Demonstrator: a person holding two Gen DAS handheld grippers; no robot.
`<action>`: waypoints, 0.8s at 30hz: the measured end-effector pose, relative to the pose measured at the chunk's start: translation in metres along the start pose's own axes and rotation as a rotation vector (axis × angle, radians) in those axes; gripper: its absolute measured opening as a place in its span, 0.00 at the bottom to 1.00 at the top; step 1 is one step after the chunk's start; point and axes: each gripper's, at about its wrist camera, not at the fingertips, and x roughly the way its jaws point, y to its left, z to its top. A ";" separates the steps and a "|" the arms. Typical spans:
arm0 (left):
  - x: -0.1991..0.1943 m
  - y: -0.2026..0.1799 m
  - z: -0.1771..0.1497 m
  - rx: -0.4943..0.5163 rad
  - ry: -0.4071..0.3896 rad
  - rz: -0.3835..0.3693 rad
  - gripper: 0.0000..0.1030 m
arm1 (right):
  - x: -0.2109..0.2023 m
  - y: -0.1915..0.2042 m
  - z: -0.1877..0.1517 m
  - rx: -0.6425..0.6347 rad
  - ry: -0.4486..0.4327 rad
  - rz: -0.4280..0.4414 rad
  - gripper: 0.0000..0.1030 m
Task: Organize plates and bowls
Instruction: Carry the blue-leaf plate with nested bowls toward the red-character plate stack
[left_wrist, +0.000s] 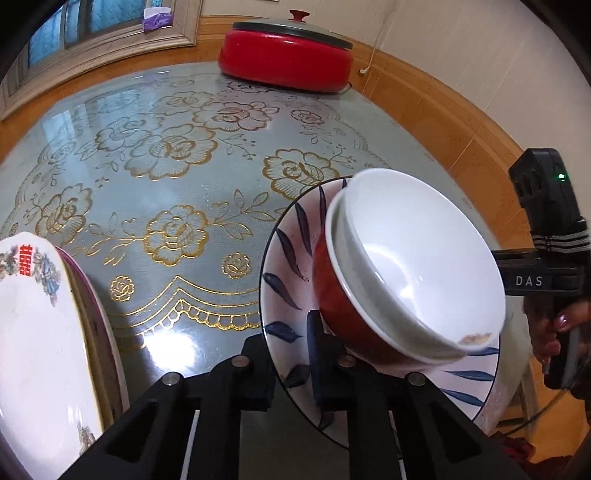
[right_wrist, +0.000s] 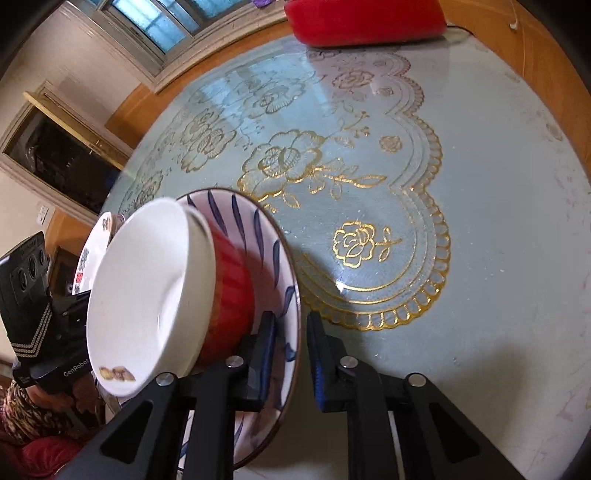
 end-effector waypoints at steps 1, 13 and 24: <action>0.000 0.001 0.000 -0.007 0.004 -0.008 0.12 | 0.001 -0.002 0.001 0.016 0.007 0.021 0.09; -0.003 -0.005 -0.003 -0.020 0.001 0.010 0.11 | -0.002 0.015 -0.010 -0.119 -0.090 -0.067 0.11; -0.012 -0.002 -0.006 -0.052 -0.020 0.018 0.11 | -0.011 0.018 -0.018 -0.117 -0.104 -0.054 0.11</action>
